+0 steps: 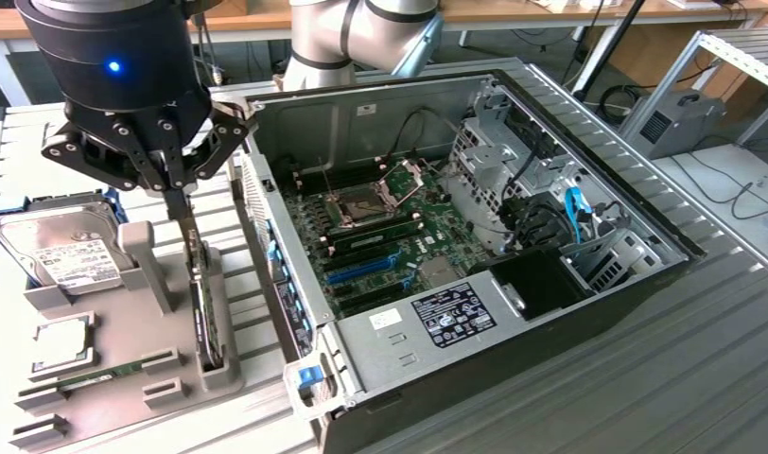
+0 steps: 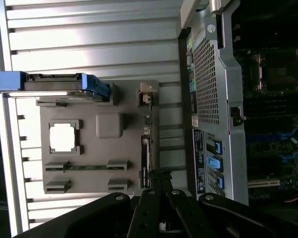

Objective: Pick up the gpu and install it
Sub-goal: 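Reach for the gpu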

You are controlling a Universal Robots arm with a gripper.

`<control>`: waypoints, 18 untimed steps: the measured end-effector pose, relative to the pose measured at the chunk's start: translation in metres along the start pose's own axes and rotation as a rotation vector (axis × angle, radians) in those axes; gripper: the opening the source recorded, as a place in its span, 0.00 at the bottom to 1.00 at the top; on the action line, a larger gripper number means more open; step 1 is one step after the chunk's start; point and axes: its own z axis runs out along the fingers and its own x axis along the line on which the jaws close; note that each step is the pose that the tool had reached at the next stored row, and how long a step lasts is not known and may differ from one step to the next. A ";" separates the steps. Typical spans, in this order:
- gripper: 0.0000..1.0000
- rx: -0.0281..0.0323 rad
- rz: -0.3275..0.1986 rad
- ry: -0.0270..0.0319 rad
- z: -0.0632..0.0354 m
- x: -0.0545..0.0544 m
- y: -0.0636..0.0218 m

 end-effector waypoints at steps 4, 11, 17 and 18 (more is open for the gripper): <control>0.11 0.0010 0.000 -0.0001 0.0004 -0.001 -0.0023; 0.11 0.0024 0.000 -0.0003 0.0011 -0.002 -0.0062; 0.11 0.0047 0.000 -0.0004 0.0018 -0.002 -0.0090; 0.11 0.0051 0.000 -0.0004 0.0019 -0.002 -0.0094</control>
